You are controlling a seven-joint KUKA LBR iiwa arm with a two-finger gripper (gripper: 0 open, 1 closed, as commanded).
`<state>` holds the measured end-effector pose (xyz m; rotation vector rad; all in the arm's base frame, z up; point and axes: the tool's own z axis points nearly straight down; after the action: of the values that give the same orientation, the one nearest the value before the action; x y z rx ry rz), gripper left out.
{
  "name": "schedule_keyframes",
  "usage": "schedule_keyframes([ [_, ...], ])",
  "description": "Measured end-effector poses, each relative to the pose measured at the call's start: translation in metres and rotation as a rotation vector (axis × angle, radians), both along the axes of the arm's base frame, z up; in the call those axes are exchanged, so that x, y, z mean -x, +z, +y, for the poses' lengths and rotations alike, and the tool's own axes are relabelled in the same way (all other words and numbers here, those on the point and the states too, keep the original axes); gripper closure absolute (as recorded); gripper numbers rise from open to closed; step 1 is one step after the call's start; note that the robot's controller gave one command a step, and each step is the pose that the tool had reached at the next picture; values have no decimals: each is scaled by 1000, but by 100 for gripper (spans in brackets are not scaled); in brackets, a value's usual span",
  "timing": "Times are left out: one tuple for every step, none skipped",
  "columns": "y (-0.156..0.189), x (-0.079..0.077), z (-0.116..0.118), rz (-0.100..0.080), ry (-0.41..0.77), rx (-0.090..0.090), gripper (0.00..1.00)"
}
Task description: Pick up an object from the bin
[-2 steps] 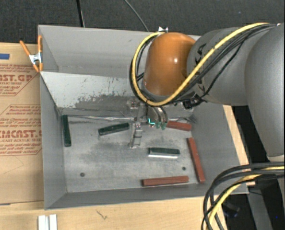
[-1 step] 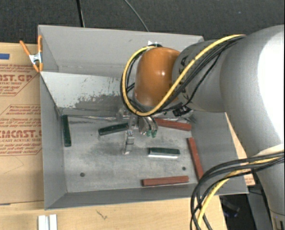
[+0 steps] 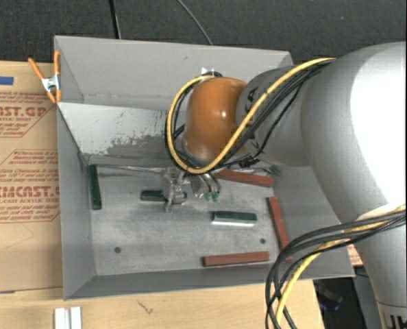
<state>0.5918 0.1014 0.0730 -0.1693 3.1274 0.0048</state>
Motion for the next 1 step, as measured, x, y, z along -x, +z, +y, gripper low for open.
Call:
schedule_keyframes([
  [0, 0, 0, 0, 0, 0, 100],
])
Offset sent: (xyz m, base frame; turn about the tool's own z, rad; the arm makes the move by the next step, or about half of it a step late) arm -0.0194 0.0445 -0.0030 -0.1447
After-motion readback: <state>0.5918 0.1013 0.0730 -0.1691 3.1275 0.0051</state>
